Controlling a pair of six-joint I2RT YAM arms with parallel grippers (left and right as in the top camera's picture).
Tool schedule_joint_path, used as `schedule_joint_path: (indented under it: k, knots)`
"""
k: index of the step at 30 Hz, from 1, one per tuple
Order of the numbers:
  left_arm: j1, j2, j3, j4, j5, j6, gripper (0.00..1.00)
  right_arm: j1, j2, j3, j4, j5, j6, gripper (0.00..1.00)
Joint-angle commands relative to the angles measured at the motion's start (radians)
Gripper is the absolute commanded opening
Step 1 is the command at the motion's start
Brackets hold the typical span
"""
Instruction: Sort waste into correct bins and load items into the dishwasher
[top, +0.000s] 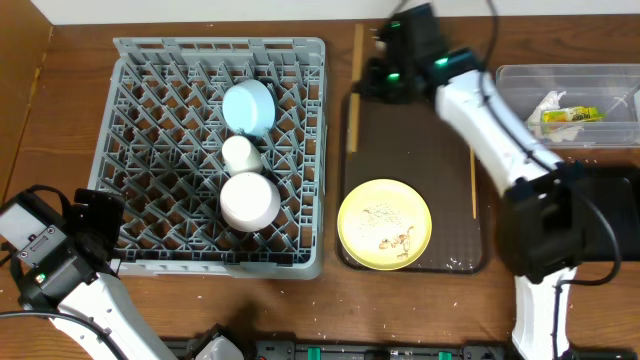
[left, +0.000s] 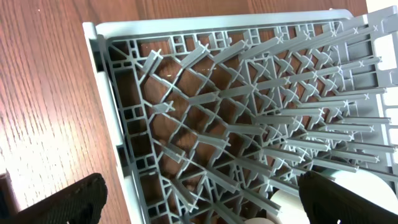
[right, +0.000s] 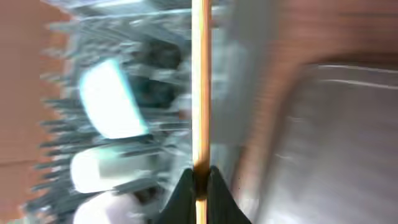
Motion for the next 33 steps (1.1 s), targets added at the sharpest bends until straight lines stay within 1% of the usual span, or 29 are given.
schedule_joint_path:
  k: [1, 6, 11, 12, 14, 15, 16, 17, 20, 23, 25, 29, 33]
  knots:
    - [0.006, -0.001, 0.023, -0.002, -0.003, -0.001, 1.00, 0.105, -0.002, 0.005, 0.060, -0.016, 0.145, 0.01]
    - [0.006, -0.001, 0.024, -0.002, -0.003, -0.001, 1.00, 0.177, -0.002, 0.005, 0.089, 0.085, 0.182, 0.01]
    - [0.006, -0.001, 0.024, -0.002, -0.003, -0.001, 1.00, 0.200, -0.001, 0.005, 0.073, 0.171, 0.181, 0.01]
    - [0.006, -0.001, 0.024, -0.002, -0.003, -0.001, 1.00, 0.200, -0.001, 0.005, 0.068, 0.185, 0.180, 0.04]
    - [0.006, -0.001, 0.023, -0.002, -0.003, -0.001, 1.00, 0.199, -0.001, 0.005, 0.059, 0.206, 0.159, 0.28]
    - [0.006, -0.001, 0.023, -0.002, -0.003, -0.001, 1.00, 0.199, -0.001, 0.005, 0.057, 0.211, 0.146, 0.37]
    - [0.006, -0.001, 0.023, -0.002, -0.003, -0.001, 1.00, 0.198, -0.001, 0.005, 0.056, 0.212, 0.129, 0.44]
    - [0.006, -0.001, 0.024, -0.002, -0.003, -0.001, 1.00, 0.197, -0.001, 0.005, 0.055, 0.211, 0.112, 0.47]
    - [0.006, -0.001, 0.024, -0.002, -0.003, -0.001, 0.99, 0.196, -0.002, 0.006, 0.040, 0.212, 0.064, 0.47]
    - [0.006, -0.001, 0.024, -0.002, -0.003, -0.001, 1.00, 0.188, -0.012, 0.025, 0.006, 0.216, -0.003, 0.50]
    - [0.006, -0.001, 0.024, -0.002, -0.003, -0.001, 1.00, 0.169, -0.027, 0.056, -0.063, 0.247, -0.032, 0.52]
    - [0.006, -0.001, 0.024, -0.002, -0.003, -0.001, 1.00, 0.103, -0.060, 0.148, -0.270, 0.351, -0.109, 0.56]
    - [0.006, -0.001, 0.023, -0.002, -0.003, -0.001, 1.00, 0.021, -0.068, 0.187, -0.464, 0.487, -0.149, 0.65]
